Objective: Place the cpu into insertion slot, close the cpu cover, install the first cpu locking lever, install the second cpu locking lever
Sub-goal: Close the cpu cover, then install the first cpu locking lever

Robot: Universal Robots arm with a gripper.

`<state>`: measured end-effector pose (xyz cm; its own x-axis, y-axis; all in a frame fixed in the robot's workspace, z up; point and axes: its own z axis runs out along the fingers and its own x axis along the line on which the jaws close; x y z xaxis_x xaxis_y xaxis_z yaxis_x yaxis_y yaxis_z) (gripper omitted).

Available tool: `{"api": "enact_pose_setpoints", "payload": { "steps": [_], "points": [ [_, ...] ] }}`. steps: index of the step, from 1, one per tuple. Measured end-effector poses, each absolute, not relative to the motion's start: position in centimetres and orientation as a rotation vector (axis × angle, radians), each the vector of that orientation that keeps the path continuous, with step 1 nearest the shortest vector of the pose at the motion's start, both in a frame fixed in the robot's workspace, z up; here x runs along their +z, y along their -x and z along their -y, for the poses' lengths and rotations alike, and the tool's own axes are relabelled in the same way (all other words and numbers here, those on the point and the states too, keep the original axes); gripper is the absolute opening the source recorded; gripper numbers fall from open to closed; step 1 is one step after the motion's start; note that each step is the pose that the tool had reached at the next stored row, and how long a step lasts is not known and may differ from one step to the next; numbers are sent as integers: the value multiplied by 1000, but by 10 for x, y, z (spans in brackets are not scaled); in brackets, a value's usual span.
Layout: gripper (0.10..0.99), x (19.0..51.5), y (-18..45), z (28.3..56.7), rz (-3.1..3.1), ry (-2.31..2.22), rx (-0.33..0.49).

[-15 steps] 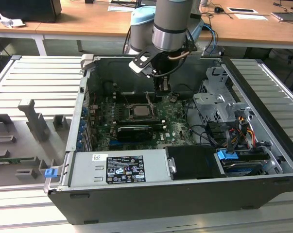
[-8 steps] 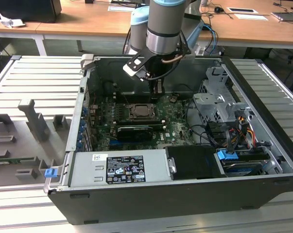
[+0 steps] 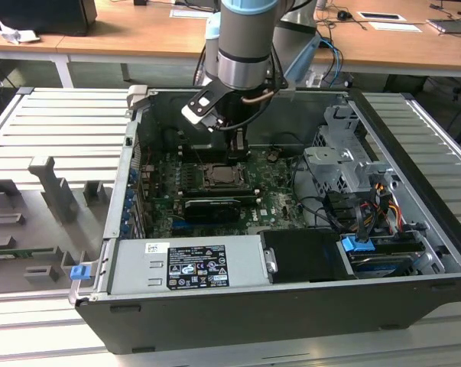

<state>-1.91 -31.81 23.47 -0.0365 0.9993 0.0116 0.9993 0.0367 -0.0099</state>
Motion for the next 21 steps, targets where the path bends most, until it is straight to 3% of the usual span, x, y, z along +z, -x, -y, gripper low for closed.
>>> {"api": "enact_pose_setpoints", "payload": {
  "steps": [21],
  "points": [
    [106, 240, 30, 318, 2271, 2151, -3]
  ]
}}
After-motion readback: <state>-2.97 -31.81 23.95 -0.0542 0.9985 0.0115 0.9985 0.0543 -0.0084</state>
